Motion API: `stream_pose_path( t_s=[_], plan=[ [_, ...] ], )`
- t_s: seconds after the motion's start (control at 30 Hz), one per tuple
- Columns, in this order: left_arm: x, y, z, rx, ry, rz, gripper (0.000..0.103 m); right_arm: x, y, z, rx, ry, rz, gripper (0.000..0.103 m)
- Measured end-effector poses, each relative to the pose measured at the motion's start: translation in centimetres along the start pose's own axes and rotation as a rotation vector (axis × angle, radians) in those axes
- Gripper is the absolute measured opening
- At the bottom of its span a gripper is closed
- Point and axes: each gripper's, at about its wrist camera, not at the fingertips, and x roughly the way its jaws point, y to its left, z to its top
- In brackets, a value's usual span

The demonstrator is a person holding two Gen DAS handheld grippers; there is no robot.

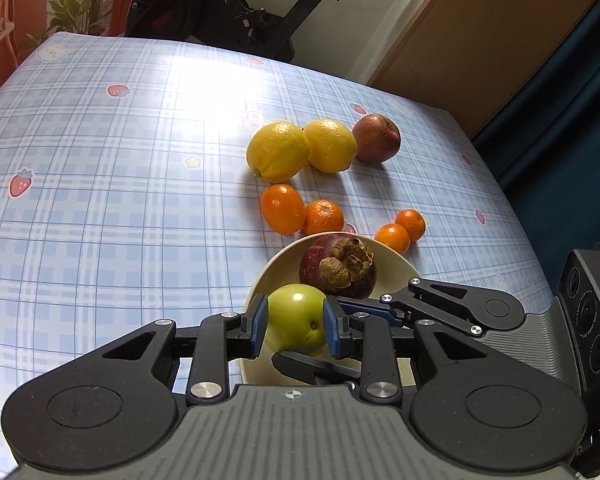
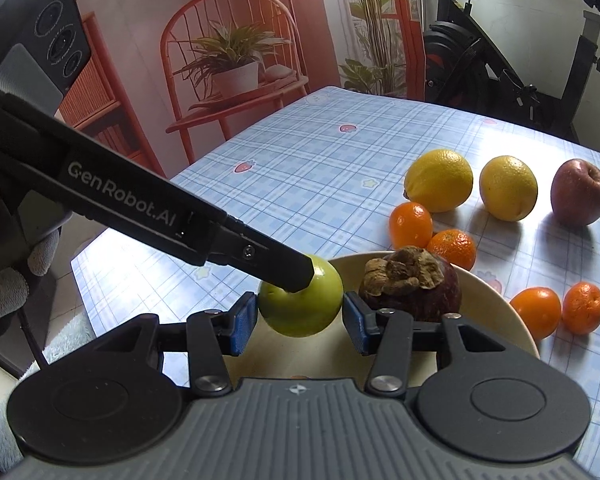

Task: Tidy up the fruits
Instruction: 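Carry the second green apple onto the cream plate and open both grippers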

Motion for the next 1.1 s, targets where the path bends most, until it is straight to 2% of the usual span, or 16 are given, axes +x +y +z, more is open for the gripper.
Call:
stream_pose_path(
  t_s=[0.4,0.87,1.1],
  plan=[
    [1.1,0.7,0.2,-0.011,0.016,0.008,0.031,1.1,0.0,0.0,-0.004,0.014,-0.006,0.050],
    [-0.5,0.8,0.0,-0.022,-0.019,0.051,0.031,0.7,-0.2,-0.4,0.023,0.037,-0.016,0.050],
    [-1.7,0.1,0.2,-0.026,-0.061,0.080,0.031,-1.6,-0.1,0.2,0.030,-0.031,-0.011,0.050]
  ],
)
